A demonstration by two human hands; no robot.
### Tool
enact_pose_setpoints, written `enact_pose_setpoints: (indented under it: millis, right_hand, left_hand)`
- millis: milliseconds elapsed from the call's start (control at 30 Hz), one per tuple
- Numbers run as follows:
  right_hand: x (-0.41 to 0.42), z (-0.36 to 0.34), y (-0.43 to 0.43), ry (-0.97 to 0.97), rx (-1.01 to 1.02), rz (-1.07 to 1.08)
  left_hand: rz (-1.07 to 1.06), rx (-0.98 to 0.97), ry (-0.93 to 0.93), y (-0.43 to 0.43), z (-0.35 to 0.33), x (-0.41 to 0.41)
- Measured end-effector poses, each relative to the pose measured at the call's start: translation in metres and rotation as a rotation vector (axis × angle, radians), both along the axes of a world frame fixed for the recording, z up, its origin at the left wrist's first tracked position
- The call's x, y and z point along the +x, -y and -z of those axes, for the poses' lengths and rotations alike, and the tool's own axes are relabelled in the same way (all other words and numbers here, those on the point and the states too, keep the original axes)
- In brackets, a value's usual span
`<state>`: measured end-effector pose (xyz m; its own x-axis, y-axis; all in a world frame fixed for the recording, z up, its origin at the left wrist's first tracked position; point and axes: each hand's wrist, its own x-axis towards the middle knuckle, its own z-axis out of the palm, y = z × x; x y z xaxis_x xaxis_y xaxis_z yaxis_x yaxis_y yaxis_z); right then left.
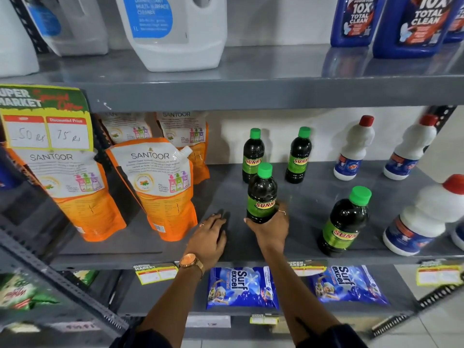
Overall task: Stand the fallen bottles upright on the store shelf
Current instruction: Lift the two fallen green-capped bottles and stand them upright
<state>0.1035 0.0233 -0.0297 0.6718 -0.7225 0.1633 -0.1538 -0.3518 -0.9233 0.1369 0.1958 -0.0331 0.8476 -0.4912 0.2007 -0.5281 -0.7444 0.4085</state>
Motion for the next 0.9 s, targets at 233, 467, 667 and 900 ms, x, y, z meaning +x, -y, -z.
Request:
enact_pose_setpoints:
  millis: [233, 467, 667, 900]
  right_hand:
    - [-0.068, 0.012, -0.027, -0.024, -0.095, -0.032]
    - [-0.085, 0.011, -0.030, 0.023, -0.040, -0.114]
    - [-0.140, 0.013, 0.001, 0.227, 0.003, 0.094]
    - [-0.165, 0.003, 0.111, -0.020, -0.067, 0.014]
  left_hand:
    - [-0.002, 0.030, -0.010, -0.001, 0.000, -0.001]
    - [0.023, -0.030, -0.039, -0.002, -0.002, -0.004]
    - [0.122, -0.310, -0.367, -0.001, -0.009, -0.050]
    - [0.083, -0.255, -0.308, 0.043, -0.010, -0.051]
